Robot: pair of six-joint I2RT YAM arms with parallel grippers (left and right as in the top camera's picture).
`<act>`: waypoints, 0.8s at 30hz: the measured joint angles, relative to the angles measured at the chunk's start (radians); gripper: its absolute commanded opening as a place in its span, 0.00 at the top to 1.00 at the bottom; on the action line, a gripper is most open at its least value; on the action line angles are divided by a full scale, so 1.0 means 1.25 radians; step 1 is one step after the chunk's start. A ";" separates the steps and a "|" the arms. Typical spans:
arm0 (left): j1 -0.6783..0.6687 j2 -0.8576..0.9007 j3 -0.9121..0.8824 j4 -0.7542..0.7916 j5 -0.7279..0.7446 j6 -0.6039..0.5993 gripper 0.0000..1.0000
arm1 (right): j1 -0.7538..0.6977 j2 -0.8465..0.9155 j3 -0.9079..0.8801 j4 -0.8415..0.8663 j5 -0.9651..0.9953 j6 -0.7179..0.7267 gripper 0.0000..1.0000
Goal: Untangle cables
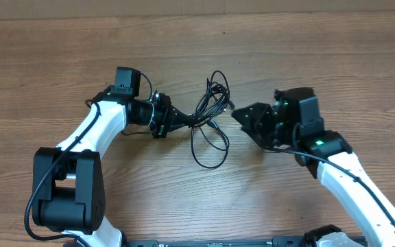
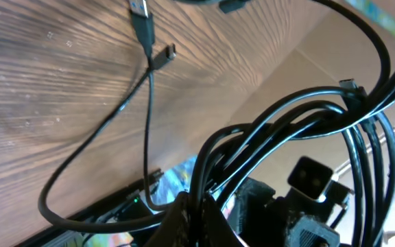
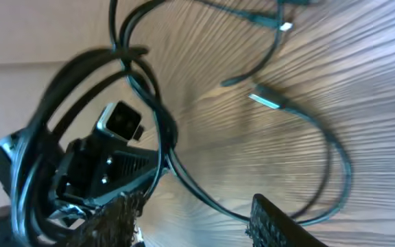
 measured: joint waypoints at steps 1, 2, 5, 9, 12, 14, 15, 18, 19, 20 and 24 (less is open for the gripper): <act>0.000 0.000 0.000 -0.002 0.011 0.000 0.96 | 0.016 0.005 0.000 0.012 0.010 0.013 0.47; 0.000 0.000 0.000 -0.002 0.024 0.002 0.96 | 0.031 0.015 0.000 0.030 0.022 0.025 0.43; 0.000 0.000 0.000 -0.002 0.061 0.003 0.96 | 0.064 0.054 0.000 0.080 0.048 0.044 0.45; -0.005 0.000 0.000 -0.002 0.081 0.003 0.96 | 0.085 0.109 0.000 0.150 0.066 0.039 0.49; -0.016 0.000 0.000 -0.005 0.085 0.009 0.96 | 0.085 0.120 0.000 0.191 0.084 0.037 0.48; -0.021 0.000 0.000 -0.022 0.087 0.010 0.96 | 0.085 0.120 0.000 0.241 0.093 0.035 0.48; -0.025 0.000 0.000 -0.029 0.088 0.011 0.96 | 0.085 0.120 0.000 0.268 0.098 0.035 0.48; -0.034 0.000 0.000 -0.034 0.087 0.015 0.96 | 0.085 0.120 0.000 0.305 0.106 0.033 0.48; -0.040 0.000 0.000 -0.034 0.087 0.015 0.96 | 0.085 0.120 0.000 0.304 0.107 0.033 0.48; -0.049 0.000 0.000 -0.034 0.087 0.015 0.96 | 0.085 0.120 0.000 0.302 0.110 0.033 0.48; -0.084 0.000 0.000 -0.034 0.090 0.014 0.96 | 0.085 0.139 0.000 0.301 0.110 0.032 0.49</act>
